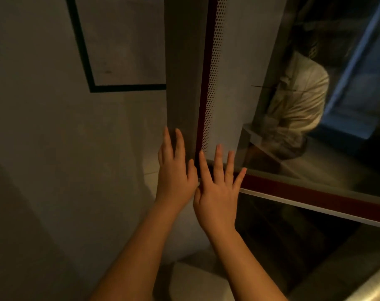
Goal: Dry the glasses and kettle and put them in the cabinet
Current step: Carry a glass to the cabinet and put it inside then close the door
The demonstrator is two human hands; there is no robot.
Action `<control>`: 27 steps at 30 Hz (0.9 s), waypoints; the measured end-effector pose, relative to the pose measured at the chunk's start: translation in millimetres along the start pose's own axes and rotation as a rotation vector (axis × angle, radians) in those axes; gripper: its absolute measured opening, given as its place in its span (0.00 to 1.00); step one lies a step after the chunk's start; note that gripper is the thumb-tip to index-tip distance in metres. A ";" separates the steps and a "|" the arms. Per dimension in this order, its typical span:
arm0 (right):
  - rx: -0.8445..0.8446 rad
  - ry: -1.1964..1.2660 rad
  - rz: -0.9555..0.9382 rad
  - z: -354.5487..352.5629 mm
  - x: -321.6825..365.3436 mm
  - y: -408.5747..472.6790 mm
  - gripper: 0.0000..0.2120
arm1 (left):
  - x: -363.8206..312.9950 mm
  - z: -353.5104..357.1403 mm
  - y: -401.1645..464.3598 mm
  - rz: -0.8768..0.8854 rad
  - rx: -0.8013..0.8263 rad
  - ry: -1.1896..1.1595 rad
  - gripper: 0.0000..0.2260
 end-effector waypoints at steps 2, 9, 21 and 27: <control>-0.013 -0.019 0.018 11.4 -9.2 17.7 0.38 | 5.7 13.7 23.3 0.037 0.022 -0.021 0.32; -0.064 -0.094 0.119 44.5 -49.3 77.9 0.40 | 18.8 71.8 102.8 0.088 0.115 -0.112 0.31; -0.060 -0.243 0.290 79.8 -117.1 147.4 0.40 | 22.4 165.2 202.0 0.254 0.257 -0.304 0.32; -0.083 -0.354 0.362 92.2 -143.4 168.2 0.42 | 18.9 202.3 229.1 0.325 0.297 -0.378 0.34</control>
Point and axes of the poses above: each hand's wrist, its own y-axis towards the middle knuckle, its own z-axis out of the palm, x = y × z, the point moved 9 cm from there along y, towards the middle knuckle, and after that the axes turned 6 degrees about x, right-handed, at the moved point
